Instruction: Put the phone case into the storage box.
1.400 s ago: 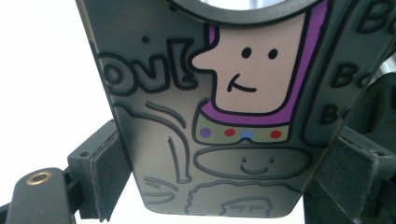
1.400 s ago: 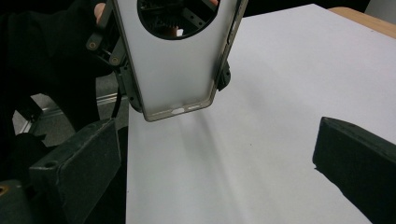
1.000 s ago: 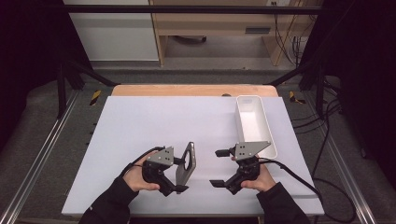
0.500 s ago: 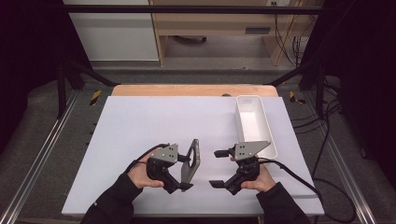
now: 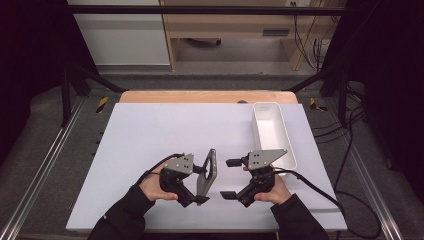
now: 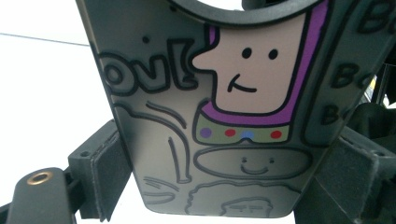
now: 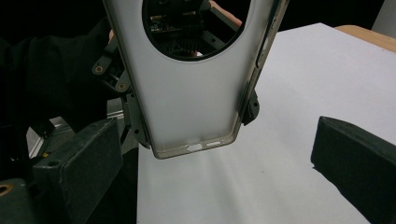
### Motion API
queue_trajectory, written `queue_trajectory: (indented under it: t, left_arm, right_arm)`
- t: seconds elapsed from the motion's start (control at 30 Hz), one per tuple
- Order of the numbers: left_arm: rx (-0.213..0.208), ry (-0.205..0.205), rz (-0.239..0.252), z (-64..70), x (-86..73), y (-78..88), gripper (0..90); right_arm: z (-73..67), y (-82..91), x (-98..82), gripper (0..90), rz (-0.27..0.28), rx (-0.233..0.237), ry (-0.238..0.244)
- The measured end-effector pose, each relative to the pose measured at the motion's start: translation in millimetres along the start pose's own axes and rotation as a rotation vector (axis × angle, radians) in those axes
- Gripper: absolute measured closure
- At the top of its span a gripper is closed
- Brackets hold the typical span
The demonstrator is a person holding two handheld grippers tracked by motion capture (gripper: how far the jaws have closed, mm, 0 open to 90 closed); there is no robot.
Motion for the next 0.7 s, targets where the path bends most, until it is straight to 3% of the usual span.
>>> queue_trajectory:
  t: [0.7]
  left_arm:
    - [-0.036,-0.019,-0.036,3.2,2.0,-18.4,11.7]
  right_arm:
    - [-2.8,1.2,2.8,2.9,0.016,0.019,-0.009]
Point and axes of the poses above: each handheld gripper's, and its own axes: y roughly backward along the jaws, x roughly out of its top, z roughly to its right, the point moved 9 cm from there along -y, roughly forward along the jaws, and after that the axes turned 2 degrees about z, right-handed, at the moved point
